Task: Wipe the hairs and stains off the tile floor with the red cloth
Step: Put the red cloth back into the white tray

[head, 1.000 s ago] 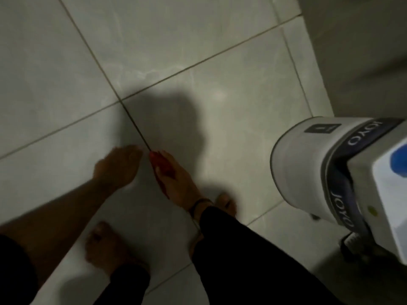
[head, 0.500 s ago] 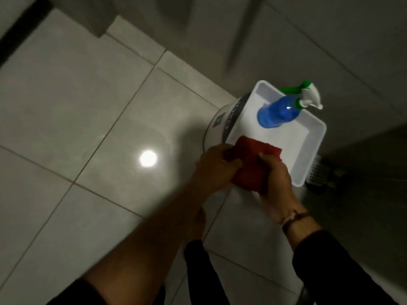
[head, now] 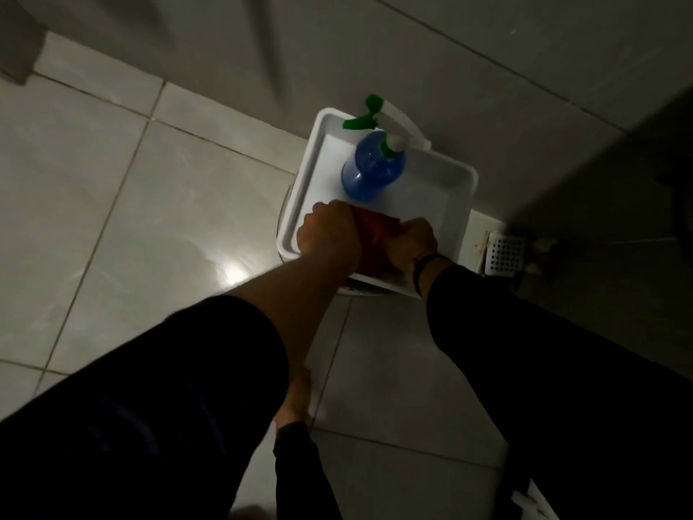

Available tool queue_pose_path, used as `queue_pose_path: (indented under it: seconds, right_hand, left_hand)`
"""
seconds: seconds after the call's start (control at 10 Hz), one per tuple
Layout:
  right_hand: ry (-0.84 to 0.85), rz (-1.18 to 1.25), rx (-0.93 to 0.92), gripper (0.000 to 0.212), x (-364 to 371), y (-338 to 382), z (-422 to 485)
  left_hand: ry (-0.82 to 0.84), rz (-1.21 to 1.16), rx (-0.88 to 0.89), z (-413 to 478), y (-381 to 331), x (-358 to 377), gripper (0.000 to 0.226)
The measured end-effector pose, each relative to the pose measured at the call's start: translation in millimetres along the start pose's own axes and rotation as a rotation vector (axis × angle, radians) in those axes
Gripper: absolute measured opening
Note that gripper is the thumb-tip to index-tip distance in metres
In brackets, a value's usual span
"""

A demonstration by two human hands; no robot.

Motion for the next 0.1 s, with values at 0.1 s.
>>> queue_pose_path:
  seconds: [0.1]
  right_hand:
    - [-0.117,-0.061,0.003,0.071,-0.6,-1.4,-3.7]
  left_hand:
    - [-0.051,0.017,-0.021,-1.8,0.5,2.3,0.047]
Point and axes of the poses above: each hand's wrist, its own z-axis towards the middle knuckle, its own x-axis out of the palm, y = z × x, the point moved 1 cm from there along z, towards the middle knuckle, and after that the axes turned 13 degrees about y, right-handed, at the moved point
